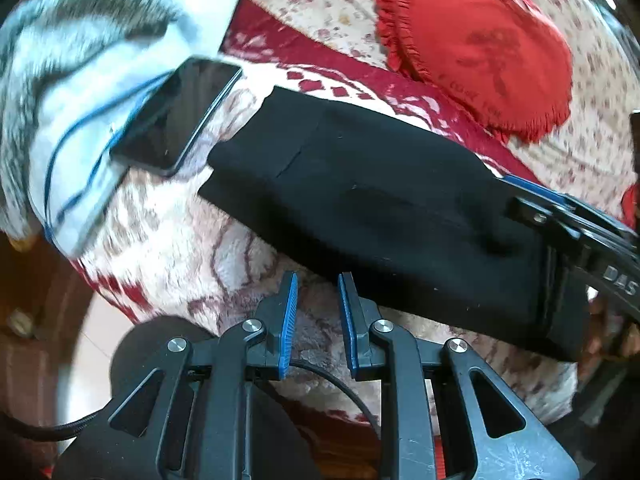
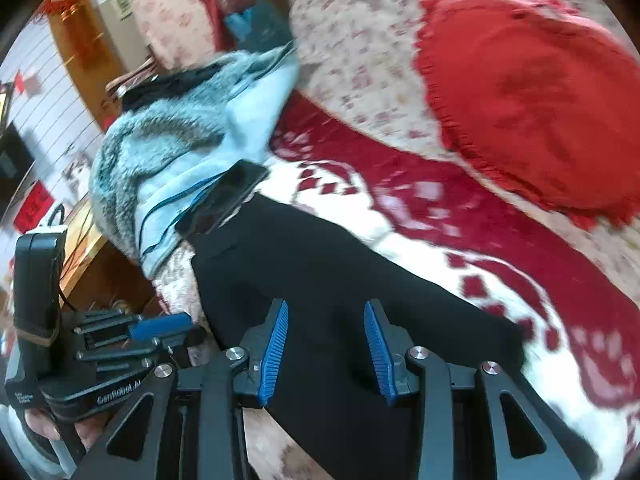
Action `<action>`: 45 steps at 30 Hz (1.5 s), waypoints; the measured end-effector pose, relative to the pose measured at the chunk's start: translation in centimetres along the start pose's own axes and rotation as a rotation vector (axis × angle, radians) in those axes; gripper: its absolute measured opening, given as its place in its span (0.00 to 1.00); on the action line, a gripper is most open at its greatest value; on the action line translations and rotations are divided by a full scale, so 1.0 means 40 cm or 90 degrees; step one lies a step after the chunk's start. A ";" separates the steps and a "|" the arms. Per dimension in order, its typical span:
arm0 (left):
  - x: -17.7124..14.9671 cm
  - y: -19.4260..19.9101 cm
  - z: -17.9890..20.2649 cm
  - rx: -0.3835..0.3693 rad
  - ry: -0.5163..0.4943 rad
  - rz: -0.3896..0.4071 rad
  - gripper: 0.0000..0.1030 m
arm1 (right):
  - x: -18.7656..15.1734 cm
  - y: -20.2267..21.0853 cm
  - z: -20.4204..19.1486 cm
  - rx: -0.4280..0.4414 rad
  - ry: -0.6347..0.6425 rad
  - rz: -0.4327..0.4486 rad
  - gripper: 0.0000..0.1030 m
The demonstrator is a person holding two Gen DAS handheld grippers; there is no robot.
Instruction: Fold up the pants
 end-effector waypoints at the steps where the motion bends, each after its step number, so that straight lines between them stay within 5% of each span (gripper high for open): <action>1: 0.001 -0.003 -0.008 0.002 0.007 -0.001 0.18 | 0.008 -0.017 -0.009 0.006 0.007 -0.008 0.37; 10: 0.014 -0.025 -0.055 -0.038 0.080 -0.015 0.18 | 0.095 -0.147 -0.086 0.046 0.076 -0.050 0.37; 16: 0.029 -0.053 -0.068 -0.052 0.125 -0.026 0.27 | 0.138 -0.220 -0.093 0.049 0.100 -0.071 0.37; 25: 0.057 -0.019 -0.099 -0.135 0.210 -0.005 0.28 | 0.180 -0.296 -0.089 0.082 0.103 -0.094 0.41; 29: 0.067 -0.011 -0.102 -0.186 0.255 0.008 0.55 | 0.183 -0.316 -0.089 0.100 0.096 -0.104 0.42; 38: 0.076 -0.086 -0.075 -0.126 0.230 -0.024 0.55 | 0.190 -0.353 -0.103 0.124 0.107 -0.126 0.44; 45: 0.071 -0.106 -0.025 -0.094 0.147 -0.037 0.82 | 0.190 -0.378 -0.118 0.132 0.128 -0.139 0.45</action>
Point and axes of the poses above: each gripper's, at about its wrist camera, not at the fingertips, and y roughly against the way its jaws point, z to its right, x to its top, the point moved 5 cm from there along -y, roughly the way its jaws point, and after that the axes turned 3 degrees about z, right-handed, at the moved point
